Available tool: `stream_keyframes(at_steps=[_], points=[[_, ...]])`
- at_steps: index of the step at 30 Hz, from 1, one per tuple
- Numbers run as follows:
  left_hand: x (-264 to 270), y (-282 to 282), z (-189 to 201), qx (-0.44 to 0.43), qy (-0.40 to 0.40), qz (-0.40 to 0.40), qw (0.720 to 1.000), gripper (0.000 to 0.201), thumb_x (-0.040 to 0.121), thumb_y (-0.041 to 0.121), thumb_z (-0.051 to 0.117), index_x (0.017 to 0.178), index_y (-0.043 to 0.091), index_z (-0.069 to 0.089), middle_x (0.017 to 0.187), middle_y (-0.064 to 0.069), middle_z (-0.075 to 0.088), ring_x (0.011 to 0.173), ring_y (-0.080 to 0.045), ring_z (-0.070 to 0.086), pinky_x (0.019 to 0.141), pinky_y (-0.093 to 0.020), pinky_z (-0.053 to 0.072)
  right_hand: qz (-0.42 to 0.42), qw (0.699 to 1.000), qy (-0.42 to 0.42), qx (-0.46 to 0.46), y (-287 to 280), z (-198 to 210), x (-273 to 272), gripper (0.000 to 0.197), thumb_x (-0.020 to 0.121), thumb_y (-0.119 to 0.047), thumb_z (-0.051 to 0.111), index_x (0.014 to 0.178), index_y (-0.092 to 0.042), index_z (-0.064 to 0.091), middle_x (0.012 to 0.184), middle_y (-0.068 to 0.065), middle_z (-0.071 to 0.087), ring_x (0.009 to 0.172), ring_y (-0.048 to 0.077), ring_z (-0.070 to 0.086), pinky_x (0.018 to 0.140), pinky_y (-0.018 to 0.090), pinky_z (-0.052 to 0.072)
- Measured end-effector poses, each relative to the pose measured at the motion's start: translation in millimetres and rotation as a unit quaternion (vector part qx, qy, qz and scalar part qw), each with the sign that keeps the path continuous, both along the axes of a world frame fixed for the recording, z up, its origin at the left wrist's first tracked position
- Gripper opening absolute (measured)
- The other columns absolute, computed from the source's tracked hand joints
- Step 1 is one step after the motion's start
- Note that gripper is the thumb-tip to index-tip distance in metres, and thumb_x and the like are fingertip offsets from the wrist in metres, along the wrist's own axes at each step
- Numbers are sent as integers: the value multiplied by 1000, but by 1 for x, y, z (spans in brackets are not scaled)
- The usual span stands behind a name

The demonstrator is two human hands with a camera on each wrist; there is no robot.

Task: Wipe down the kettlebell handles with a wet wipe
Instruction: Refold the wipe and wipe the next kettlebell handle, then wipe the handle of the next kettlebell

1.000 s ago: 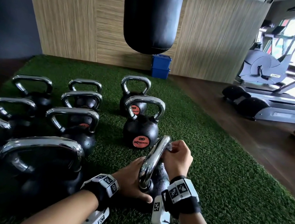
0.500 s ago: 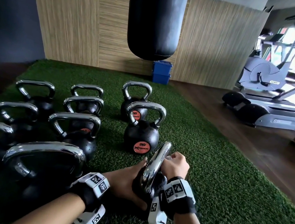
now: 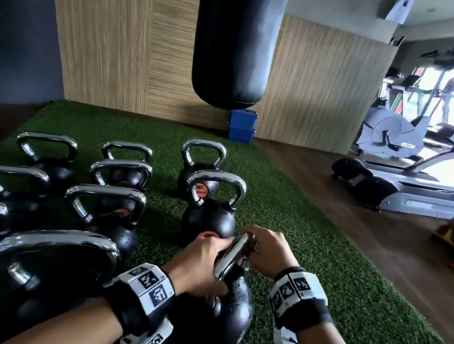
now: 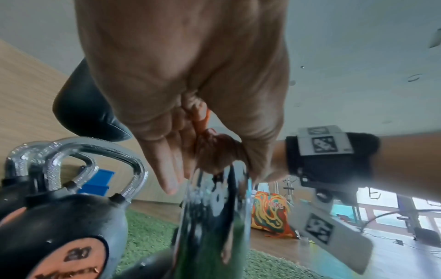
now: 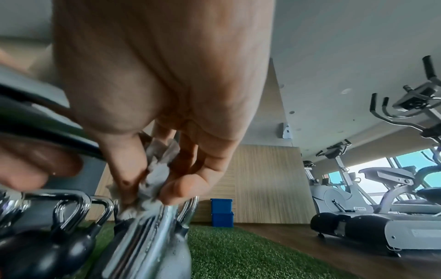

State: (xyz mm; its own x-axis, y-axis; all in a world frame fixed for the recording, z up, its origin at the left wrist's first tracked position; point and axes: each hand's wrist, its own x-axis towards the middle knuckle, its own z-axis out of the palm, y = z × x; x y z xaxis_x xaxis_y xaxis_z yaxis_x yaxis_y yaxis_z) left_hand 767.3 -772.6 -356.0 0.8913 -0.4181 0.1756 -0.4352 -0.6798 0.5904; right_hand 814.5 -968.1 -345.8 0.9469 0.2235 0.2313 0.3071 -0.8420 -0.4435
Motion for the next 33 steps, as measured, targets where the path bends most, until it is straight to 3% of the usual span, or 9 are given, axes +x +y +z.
stream_keyframes(at_steps=[2, 4, 10, 13, 17, 20, 22, 29, 33], points=[[10, 9, 10, 52, 12, -20, 998, 92, 62, 23, 80, 147, 31, 48, 134, 8, 67, 117, -7, 63, 98, -20, 52, 1, 1000, 4, -18, -6, 2, -4, 30, 80, -24, 71, 110, -25, 73, 98, -2, 76, 92, 18, 70, 80, 27, 54], [20, 18, 20, 98, 36, -45, 994, 98, 64, 22, 81, 151, 40, 40, 138, 8, 65, 117, -6, 63, 97, -22, 53, -12, 999, 10, -31, -13, 3, -10, 31, 82, -31, 74, 113, -26, 73, 101, -5, 75, 94, 15, 69, 80, 24, 53], [34, 24, 43, 175, 67, -111, 976, 101, 67, 13, 80, 154, 41, 36, 145, 9, 59, 125, -6, 58, 106, -26, 48, -29, 999, 19, -25, -26, -2, -29, 37, 80, -19, 67, 113, -35, 73, 87, -11, 71, 74, 6, 60, 54, 5, 37], [39, 31, 45, 207, 80, -142, 965, 100, 71, 45, 87, 153, 51, 31, 141, 14, 60, 121, -4, 59, 102, -24, 48, 9, 997, 69, -18, -34, 11, -34, 42, 84, -23, 69, 123, -38, 69, 95, -8, 75, 76, 6, 64, 62, 12, 49], [58, 41, 59, 149, 148, -99, 973, 70, 71, 85, 63, 135, 61, 50, 127, 26, 66, 108, 10, 62, 95, -15, 45, 84, 987, 135, 2, -55, 44, -22, 32, 88, -26, 72, 117, -42, 72, 89, -16, 76, 68, -6, 65, 60, 11, 49], [85, 46, 64, 156, 125, -17, 980, 48, 86, 66, 66, 129, 47, 65, 103, 29, 72, 93, 15, 62, 94, -18, 46, 100, 984, 110, 94, -60, 58, -6, 23, 89, -20, 72, 97, -40, 80, 84, -23, 76, 73, -8, 69, 58, 7, 48], [102, 50, 63, 189, 121, 36, 974, 46, 87, 48, 75, 131, 38, 66, 108, 22, 73, 100, 8, 64, 96, -16, 45, 114, 978, 96, 145, -56, 59, 6, 21, 90, -17, 73, 100, -34, 80, 83, -18, 77, 65, -9, 66, 54, 4, 42], [143, 50, 47, 227, 143, 198, 943, 39, 85, 36, 77, 123, 28, 73, 125, 7, 72, 121, -14, 63, 104, -23, 46, 115, 942, 89, 303, -57, 41, 67, 18, 91, -19, 71, 98, -32, 80, 78, 2, 77, 59, 19, 60, 58, 34, 51], [175, 61, 31, 206, 191, 272, 920, 24, 84, 33, 80, 105, 21, 74, 88, -5, 73, 85, -22, 69, 78, -27, 56, 118, 906, 141, 382, -62, 23, 109, 16, 83, -22, 73, 96, -29, 81, 74, 10, 73, 63, 23, 57, 63, 38, 46]])
